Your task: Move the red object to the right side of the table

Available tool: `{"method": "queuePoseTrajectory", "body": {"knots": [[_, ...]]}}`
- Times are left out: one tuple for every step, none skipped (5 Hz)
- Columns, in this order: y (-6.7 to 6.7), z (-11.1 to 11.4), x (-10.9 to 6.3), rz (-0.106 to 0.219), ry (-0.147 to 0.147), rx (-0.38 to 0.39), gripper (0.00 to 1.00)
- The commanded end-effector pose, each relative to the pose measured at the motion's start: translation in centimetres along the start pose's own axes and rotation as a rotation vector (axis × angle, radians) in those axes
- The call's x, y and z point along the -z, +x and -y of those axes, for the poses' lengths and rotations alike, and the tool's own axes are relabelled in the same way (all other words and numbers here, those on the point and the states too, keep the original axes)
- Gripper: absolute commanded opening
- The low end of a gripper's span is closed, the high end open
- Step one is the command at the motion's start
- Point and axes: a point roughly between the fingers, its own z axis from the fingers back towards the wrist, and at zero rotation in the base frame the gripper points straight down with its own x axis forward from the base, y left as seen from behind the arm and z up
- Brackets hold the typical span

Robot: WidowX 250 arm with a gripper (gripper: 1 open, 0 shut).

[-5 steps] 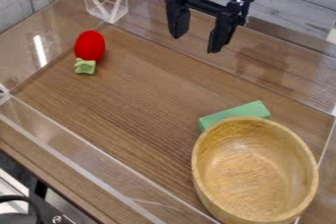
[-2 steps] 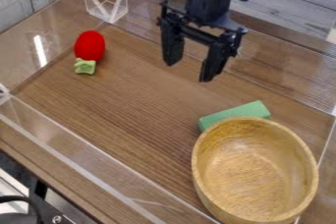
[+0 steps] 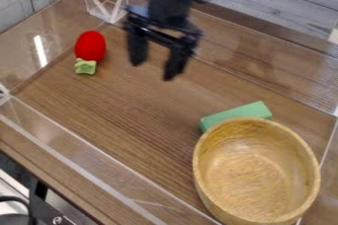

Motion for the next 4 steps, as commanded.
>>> {"method": "queuePoseTrajectory", "body": {"knots": [[-0.7, -4.5, -2.0, 0.088, 0.006, -0.053, 1.00], [-0.6, -7.8, -2.2, 0.123, -0.014, -0.151, 1.00], [0.1, -9.9, -1.7, 0.137, -0.048, -0.277, 1.00], [1.0, -11.2, -1.6, 0.143, -0.049, -0.318, 1.00]]}}
